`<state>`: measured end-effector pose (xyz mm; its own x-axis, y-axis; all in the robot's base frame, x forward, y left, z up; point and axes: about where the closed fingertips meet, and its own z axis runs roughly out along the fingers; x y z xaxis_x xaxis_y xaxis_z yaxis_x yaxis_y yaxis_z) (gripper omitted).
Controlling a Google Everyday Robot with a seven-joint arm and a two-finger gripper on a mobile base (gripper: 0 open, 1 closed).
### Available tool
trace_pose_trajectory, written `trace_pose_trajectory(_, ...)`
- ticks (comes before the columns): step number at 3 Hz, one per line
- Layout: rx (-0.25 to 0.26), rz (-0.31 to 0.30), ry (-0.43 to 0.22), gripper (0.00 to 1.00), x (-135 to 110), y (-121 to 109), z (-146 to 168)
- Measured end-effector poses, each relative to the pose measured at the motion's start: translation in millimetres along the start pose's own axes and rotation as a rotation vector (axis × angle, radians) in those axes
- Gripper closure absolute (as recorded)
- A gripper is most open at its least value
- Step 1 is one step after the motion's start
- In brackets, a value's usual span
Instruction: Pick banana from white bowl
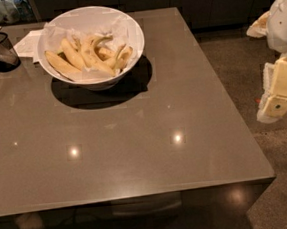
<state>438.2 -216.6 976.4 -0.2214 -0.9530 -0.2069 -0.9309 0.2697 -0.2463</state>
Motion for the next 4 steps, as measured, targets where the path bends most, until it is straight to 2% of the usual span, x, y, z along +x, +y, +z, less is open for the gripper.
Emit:
trace_pose_trajectory(2,0.004,0.008,-0.016,0.00,-5.2,-2.1,-3.2)
trace_pose_trajectory(3,-0.021,0.034,-0.044,0.00,-56.9,-26.8,-11.1)
trace_pose_trajectory(4,-0.005,0.029,-0.056,0.00,-61.8,-29.1,-13.5)
